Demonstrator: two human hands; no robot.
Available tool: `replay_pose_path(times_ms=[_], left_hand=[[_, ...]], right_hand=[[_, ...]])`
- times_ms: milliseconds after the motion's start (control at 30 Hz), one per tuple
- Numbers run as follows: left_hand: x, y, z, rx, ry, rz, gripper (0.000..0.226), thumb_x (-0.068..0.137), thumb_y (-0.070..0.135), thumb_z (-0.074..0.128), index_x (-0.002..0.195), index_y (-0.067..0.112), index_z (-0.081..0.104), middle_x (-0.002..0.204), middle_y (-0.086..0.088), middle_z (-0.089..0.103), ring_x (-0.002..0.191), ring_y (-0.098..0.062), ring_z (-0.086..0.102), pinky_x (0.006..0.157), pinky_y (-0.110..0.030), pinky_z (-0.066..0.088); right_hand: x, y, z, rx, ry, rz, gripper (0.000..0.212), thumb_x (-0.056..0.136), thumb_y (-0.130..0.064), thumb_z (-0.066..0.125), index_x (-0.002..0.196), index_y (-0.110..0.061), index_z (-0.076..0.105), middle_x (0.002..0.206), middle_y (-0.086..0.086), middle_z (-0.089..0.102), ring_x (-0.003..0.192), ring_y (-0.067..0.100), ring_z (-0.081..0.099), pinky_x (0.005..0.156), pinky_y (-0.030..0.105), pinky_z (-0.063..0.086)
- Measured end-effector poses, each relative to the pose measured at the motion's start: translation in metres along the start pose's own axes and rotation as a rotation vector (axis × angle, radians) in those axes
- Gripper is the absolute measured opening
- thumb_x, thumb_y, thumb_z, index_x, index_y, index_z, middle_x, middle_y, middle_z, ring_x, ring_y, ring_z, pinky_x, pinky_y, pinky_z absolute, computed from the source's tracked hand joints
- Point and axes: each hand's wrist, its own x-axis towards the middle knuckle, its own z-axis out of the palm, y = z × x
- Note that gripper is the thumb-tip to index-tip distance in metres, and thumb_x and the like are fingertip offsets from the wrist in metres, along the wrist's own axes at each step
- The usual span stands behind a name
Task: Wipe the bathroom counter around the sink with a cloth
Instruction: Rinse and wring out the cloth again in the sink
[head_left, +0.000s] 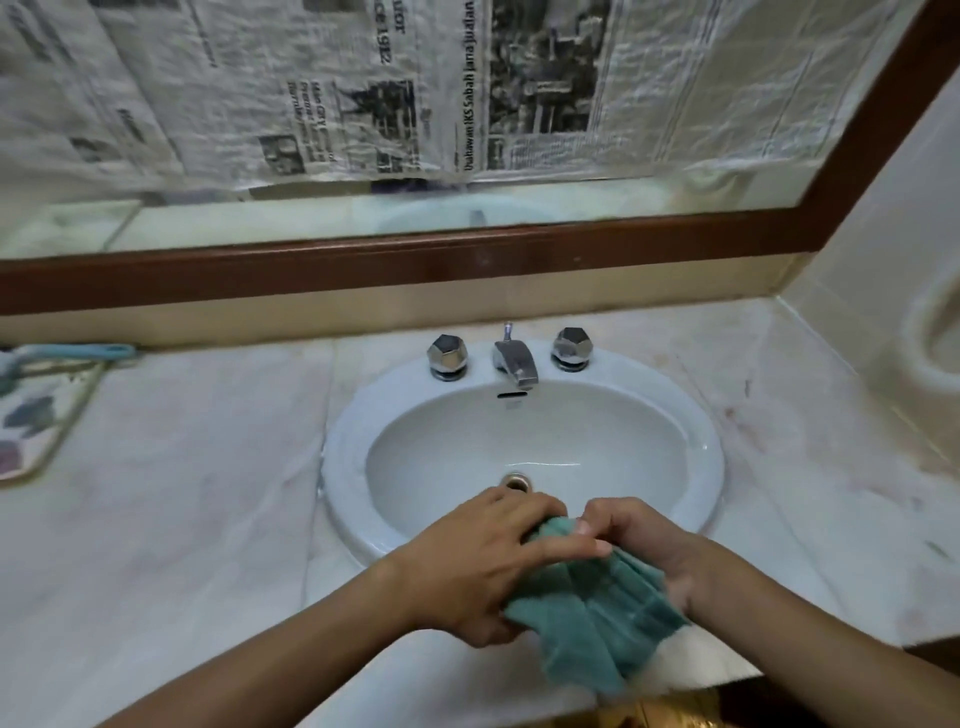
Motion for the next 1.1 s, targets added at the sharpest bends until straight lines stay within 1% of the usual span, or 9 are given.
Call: replay_pose_path(times_ms=[133, 300, 433, 533, 600, 700, 867, 1000, 1100], left_hand=[[0.001, -0.010, -0.015, -0.025, -0.044, -0.053, 0.090, 0.077, 0.043, 0.069, 0.146, 0.042, 0.011, 0.119, -0.005, 0.049, 0.092, -0.025, 0.056, 0.059, -0.039, 0.053], [0.029, -0.025, -0.053, 0.021, -0.182, -0.232, 0.091, 0.077, 0.020, 0.065, 0.137, 0.041, -0.001, 0.118, 0.004, 0.057, 0.085, -0.029, 0.060, 0.062, -0.041, 0.050], [0.047, -0.037, -0.067, 0.122, -0.309, -0.468, 0.085, 0.079, 0.016, 0.062, 0.142, 0.030, 0.006, 0.092, 0.000, 0.057, 0.077, -0.029, 0.059, 0.063, -0.038, 0.051], [0.059, -0.045, -0.072, 0.014, -0.477, -0.653, 0.084, 0.079, 0.032, 0.069, 0.145, 0.027, 0.017, 0.104, -0.007, 0.061, 0.088, -0.027, 0.062, 0.071, -0.036, 0.050], [0.065, -0.048, -0.070, -0.138, -0.561, -0.742, 0.087, 0.077, 0.031, 0.072, 0.146, 0.029, 0.019, 0.102, -0.007, 0.061, 0.076, -0.022, 0.063, 0.065, -0.033, 0.052], [0.063, -0.054, -0.065, -0.325, -0.588, -0.810, 0.085, 0.077, 0.028, 0.074, 0.145, 0.030, 0.023, 0.101, -0.010, 0.064, 0.060, -0.019, 0.056, 0.052, -0.025, 0.046], [0.049, -0.055, -0.049, -0.098, -0.588, -0.606, 0.074, 0.083, 0.034, 0.069, 0.143, 0.037, 0.026, 0.120, -0.003, 0.059, 0.106, -0.024, 0.058, 0.085, -0.036, 0.049], [0.048, -0.040, -0.046, 0.062, -0.482, -0.399, 0.066, 0.085, 0.013, 0.058, 0.142, 0.034, 0.032, 0.133, 0.005, 0.053, 0.112, -0.026, 0.056, 0.074, -0.035, 0.046], [0.052, -0.034, -0.048, 0.193, -0.473, -0.290, 0.064, 0.081, 0.009, 0.055, 0.140, 0.028, 0.038, 0.124, 0.002, 0.055, 0.099, -0.028, 0.060, 0.061, -0.034, 0.040]], right_hand=[[0.001, -0.010, 0.004, -0.003, -0.007, -0.047, 0.043, 0.071, -0.012, 0.062, 0.108, 0.008, 0.056, 0.105, 0.026, 0.061, 0.096, 0.037, 0.058, 0.093, 0.043, 0.045], [0.003, -0.023, -0.007, 0.030, 0.056, -0.165, 0.065, 0.084, -0.042, 0.068, 0.125, 0.007, 0.057, 0.121, 0.026, 0.058, 0.108, 0.036, 0.057, 0.105, 0.045, 0.039], [0.005, -0.019, -0.012, -0.583, 0.482, -0.541, 0.063, 0.058, -0.055, 0.078, 0.105, -0.017, 0.060, 0.097, 0.001, 0.067, 0.079, 0.008, 0.067, 0.071, 0.027, 0.051], [0.023, 0.004, -0.013, -0.936, 0.517, -0.604, 0.096, 0.046, -0.050, 0.089, 0.127, -0.031, 0.041, 0.118, -0.014, 0.052, 0.097, -0.006, 0.058, 0.073, 0.011, 0.047], [0.037, 0.014, -0.017, -1.114, 0.581, -0.631, 0.108, 0.044, -0.054, 0.088, 0.134, -0.036, 0.031, 0.126, -0.019, 0.041, 0.109, -0.004, 0.049, 0.080, 0.010, 0.044], [0.042, 0.016, -0.027, -1.140, 0.642, -0.717, 0.092, 0.054, -0.041, 0.083, 0.134, -0.031, 0.040, 0.125, -0.013, 0.046, 0.106, 0.000, 0.051, 0.082, 0.011, 0.044], [0.021, 0.001, -0.054, -0.513, 0.318, -0.522, 0.044, 0.070, -0.026, 0.077, 0.112, -0.020, 0.068, 0.106, 0.007, 0.070, 0.092, 0.016, 0.067, 0.072, 0.026, 0.052], [0.022, -0.006, -0.071, -0.428, 0.323, -0.346, 0.030, 0.068, -0.018, 0.074, 0.096, -0.010, 0.067, 0.089, 0.011, 0.066, 0.078, 0.020, 0.062, 0.065, 0.031, 0.049], [0.017, -0.025, -0.075, -0.529, 0.220, -0.301, 0.040, 0.067, -0.005, 0.062, 0.106, -0.010, 0.067, 0.097, 0.014, 0.062, 0.087, 0.025, 0.058, 0.072, 0.035, 0.050]])
